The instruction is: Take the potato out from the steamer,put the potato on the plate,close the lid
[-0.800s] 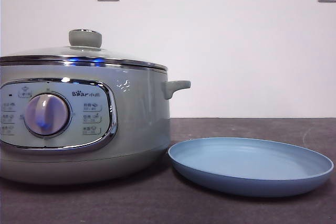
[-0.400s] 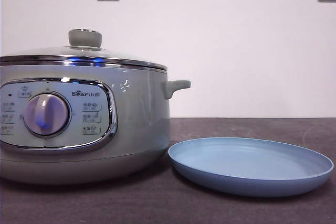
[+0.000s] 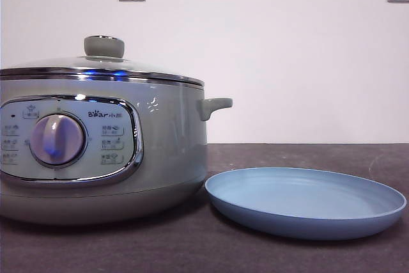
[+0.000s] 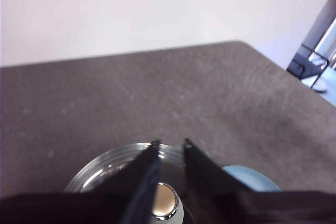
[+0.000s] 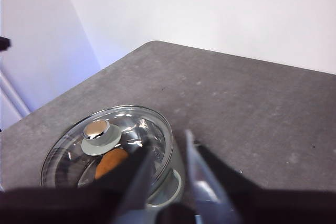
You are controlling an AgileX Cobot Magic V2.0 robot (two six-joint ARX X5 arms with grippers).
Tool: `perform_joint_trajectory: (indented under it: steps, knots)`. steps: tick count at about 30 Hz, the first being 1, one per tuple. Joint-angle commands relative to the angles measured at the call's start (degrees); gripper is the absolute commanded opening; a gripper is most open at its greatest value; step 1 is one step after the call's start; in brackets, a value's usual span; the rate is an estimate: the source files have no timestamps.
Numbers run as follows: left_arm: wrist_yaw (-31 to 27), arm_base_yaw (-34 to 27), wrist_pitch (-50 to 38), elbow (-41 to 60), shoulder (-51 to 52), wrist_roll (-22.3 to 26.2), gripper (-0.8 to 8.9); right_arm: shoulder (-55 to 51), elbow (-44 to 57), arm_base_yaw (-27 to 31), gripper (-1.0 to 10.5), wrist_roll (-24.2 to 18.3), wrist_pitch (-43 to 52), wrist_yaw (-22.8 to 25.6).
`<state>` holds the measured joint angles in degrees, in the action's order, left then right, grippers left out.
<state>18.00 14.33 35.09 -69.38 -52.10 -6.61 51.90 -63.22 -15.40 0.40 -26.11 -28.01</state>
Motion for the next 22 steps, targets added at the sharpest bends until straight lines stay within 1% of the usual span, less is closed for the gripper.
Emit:
perform_joint_trajectory:
  steps: [1, 3, 8, 16, 22]
  knots:
    - [0.1, 0.7, -0.2, 0.3, -0.6, 0.9, 4.3, 0.0, -0.4, -0.1, 4.2, -0.5, 0.3, 1.3]
    - [0.1, 1.1, -0.2, 0.3, -1.4, 0.9, 4.3, 0.0, -0.4, -0.1, 4.5, -0.5, 0.3, 2.7]
    - [-0.6, 2.4, 1.0, 0.3, -4.2, 0.9, 4.29, -0.1, -0.4, -0.1, 4.4, -0.5, 0.3, 2.8]
    - [-5.7, 6.9, 2.5, 0.3, -12.0, 2.2, 4.27, -0.2, -0.4, -0.1, 4.4, -0.5, 0.3, 2.8]
    - [-8.8, 9.7, 6.1, 0.3, -19.1, 3.6, 4.27, -0.5, -0.4, -0.1, 4.4, -0.5, 0.3, 2.8]
